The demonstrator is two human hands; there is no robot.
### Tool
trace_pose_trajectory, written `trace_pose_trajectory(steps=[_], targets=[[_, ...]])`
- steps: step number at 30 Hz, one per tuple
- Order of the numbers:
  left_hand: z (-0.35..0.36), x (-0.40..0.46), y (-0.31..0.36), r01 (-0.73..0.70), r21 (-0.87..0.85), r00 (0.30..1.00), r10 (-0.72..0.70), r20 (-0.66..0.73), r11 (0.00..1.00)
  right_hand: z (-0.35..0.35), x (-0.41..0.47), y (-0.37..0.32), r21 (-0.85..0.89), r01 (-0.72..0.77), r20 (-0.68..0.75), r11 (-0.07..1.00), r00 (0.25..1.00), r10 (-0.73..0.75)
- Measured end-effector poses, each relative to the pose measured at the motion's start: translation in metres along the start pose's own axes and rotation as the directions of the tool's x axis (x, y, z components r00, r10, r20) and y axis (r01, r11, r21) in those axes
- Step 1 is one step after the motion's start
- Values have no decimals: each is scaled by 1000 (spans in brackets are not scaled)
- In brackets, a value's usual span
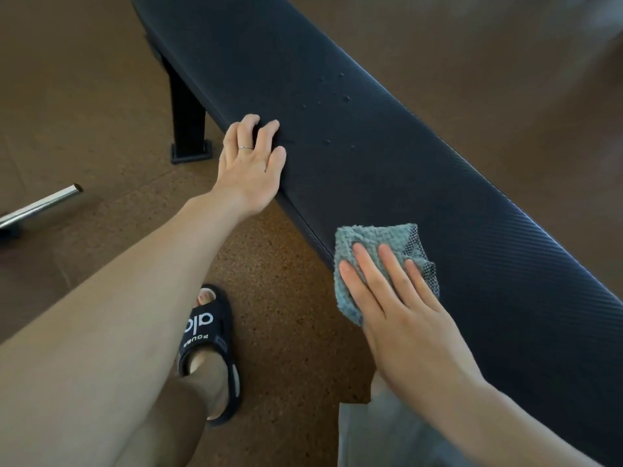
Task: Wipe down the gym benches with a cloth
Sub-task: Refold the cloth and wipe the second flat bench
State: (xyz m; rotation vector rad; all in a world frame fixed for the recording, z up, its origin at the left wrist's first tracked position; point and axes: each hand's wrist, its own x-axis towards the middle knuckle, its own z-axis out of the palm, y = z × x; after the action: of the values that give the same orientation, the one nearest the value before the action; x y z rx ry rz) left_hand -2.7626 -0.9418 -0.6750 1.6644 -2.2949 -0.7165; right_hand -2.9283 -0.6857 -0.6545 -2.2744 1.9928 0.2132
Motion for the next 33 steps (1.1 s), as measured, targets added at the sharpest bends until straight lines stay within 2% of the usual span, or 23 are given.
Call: trace_pose_trajectory(steps=[4, 8, 10, 15, 20, 23, 26, 30, 33], targets=[[-2, 4, 0, -11, -25, 999, 12, 31, 1000, -16, 60, -11, -28, 10, 3, 1000, 1000, -10], [-11, 5, -4, -40, -30, 999, 40, 0, 999, -31, 129, -34, -42, -59, -59, 997, 997, 57], [-11, 7, -6, -67, 5, 998, 67, 3, 998, -23, 113, -30, -42, -27, -57, 999, 998, 25], [-2, 10, -14, -67, -20, 997, 66, -28, 998, -2, 0, -9, -43, 46, -18, 998, 999, -47], [3, 13, -14, -62, 37, 997, 63, -41, 997, -17, 67, -15, -53, 82, 10, 995, 997, -82], [2, 13, -16, -37, 54, 998, 40, -46, 998, -29, 108, -27, -30, 47, 1, 998, 999, -47], [0, 9, -11, -16, 52, 999, 18, -36, 999, -20, 85, -20, -17, 59, 15, 998, 998, -59], [2, 5, -4, 11, 19, 999, -10, -52, 1000, 1, 3, 4, 38, 30, 1, 999, 1000, -31], [2, 7, -2, 16, -4, 999, -16, -45, 1000, 0, -2, 18, 10, 69, 17, 998, 997, -69]])
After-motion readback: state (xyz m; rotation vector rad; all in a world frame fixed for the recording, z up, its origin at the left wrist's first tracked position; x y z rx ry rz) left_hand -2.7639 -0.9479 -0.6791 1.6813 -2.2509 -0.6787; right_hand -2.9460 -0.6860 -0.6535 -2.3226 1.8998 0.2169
